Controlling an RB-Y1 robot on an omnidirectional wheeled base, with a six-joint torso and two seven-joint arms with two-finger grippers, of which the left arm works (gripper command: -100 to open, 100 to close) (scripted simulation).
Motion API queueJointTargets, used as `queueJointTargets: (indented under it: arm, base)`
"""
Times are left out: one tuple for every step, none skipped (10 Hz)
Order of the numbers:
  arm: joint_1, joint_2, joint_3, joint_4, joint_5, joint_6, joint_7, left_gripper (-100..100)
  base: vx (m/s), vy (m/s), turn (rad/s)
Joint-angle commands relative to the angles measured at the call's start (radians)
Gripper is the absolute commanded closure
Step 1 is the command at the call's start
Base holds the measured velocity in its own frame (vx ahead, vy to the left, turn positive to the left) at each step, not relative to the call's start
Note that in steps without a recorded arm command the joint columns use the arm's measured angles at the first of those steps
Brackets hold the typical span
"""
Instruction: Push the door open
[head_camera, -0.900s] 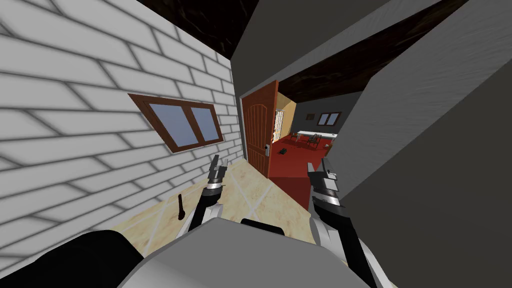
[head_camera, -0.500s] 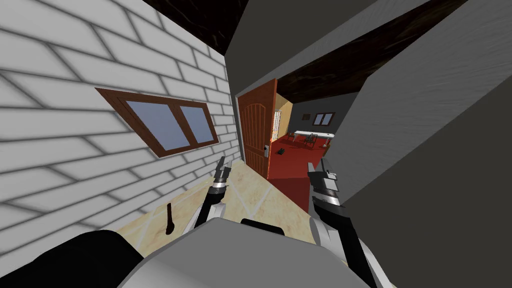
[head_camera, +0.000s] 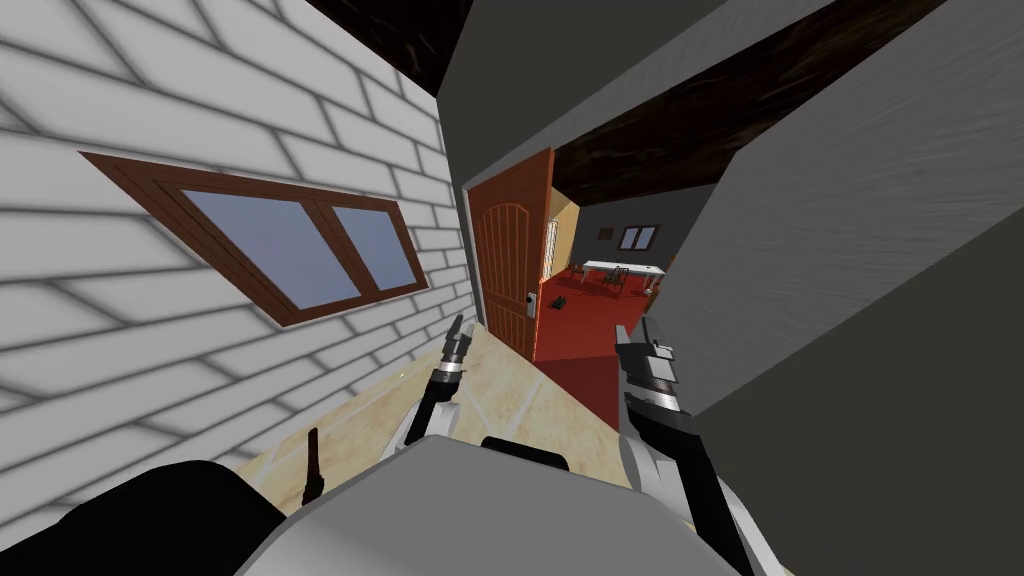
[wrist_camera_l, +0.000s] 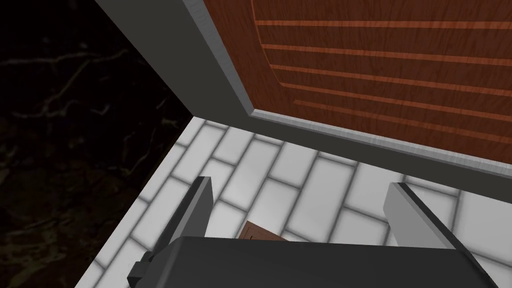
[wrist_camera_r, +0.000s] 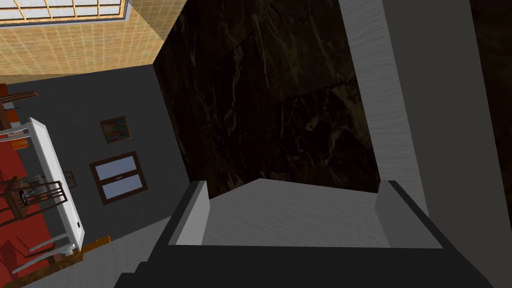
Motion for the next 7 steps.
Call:
queueJointTargets:
  arm:
    - [-0.017, 0.005, -0.013, 0.032, -0.001, 0.009, 0.002, -100]
    - [-0.028, 0.009, -0.020, 0.052, -0.001, 0.015, 0.003, -100]
    - [-0.040, 0.013, -0.027, 0.073, -0.001, 0.021, 0.005, -100]
    - [-0.052, 0.016, -0.035, 0.094, -0.002, 0.027, 0.006, -100]
    - [-0.064, 0.020, -0.043, 0.115, -0.002, 0.033, 0.008, -100]
    - [-0.077, 0.024, -0.050, 0.137, -0.002, 0.040, 0.010, -100]
    - [-0.089, 0.027, -0.058, 0.158, -0.002, 0.046, 0.011, -100]
  base:
    - [0.088, 0.037, -0.086]
    - [0.079, 0.042, -0.082]
    - [0.081, 0.028, -0.097]
    - [0.087, 0.036, -0.090]
    - [0.093, 0.038, -0.086]
    - [0.107, 0.049, -0.086]
    - [0.106, 0.062, -0.090]
